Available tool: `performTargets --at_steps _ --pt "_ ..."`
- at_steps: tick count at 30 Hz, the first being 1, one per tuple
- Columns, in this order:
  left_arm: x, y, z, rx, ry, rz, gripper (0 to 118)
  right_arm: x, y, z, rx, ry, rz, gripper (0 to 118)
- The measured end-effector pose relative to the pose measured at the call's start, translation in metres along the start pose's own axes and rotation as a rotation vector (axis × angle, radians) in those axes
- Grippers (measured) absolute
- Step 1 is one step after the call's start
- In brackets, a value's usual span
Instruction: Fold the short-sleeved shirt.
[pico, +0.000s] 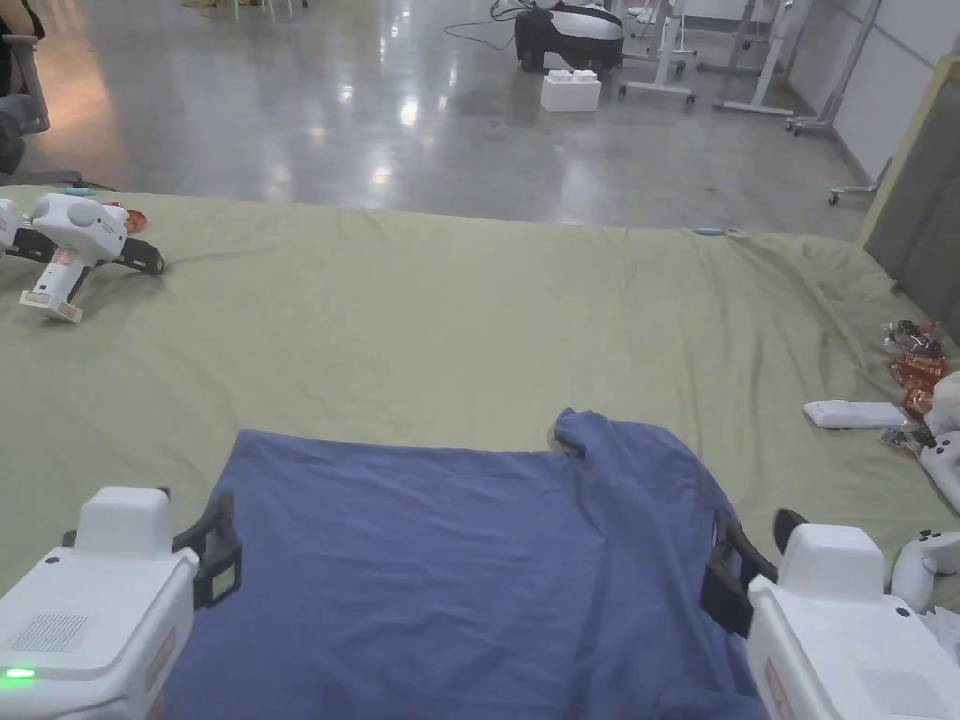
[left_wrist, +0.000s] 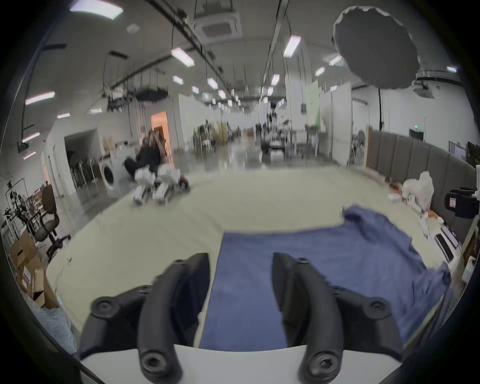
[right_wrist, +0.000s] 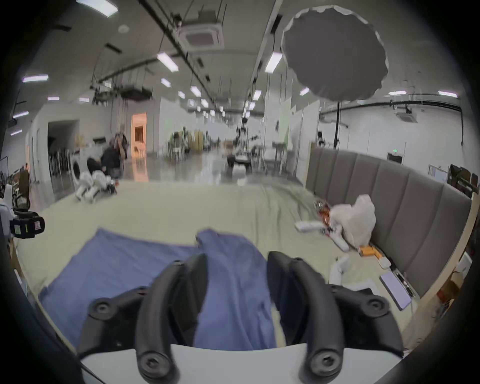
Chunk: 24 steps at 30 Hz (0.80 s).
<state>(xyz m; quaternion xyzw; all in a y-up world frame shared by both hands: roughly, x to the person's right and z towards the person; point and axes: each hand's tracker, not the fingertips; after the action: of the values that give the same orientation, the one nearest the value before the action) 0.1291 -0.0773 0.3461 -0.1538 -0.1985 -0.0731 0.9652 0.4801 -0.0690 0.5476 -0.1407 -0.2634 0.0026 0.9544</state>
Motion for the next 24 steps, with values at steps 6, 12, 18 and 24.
performTargets --at_steps 6,12,18,24 --pt "0.022 0.018 0.015 0.165 0.007 0.040 0 -0.024 0.009 0.005 0.123 -0.005 -0.077 4" --pt "0.013 0.019 0.034 0.218 0.034 0.012 0 -0.031 0.014 0.010 0.166 -0.017 -0.063 1" --pt "-0.024 -0.004 0.044 0.036 0.022 -0.052 0 -0.032 0.012 0.011 0.165 -0.010 -0.066 1" --pt "-0.069 -0.045 0.044 -0.278 0.002 0.011 0 -0.036 0.003 0.003 0.110 0.016 -0.046 1"
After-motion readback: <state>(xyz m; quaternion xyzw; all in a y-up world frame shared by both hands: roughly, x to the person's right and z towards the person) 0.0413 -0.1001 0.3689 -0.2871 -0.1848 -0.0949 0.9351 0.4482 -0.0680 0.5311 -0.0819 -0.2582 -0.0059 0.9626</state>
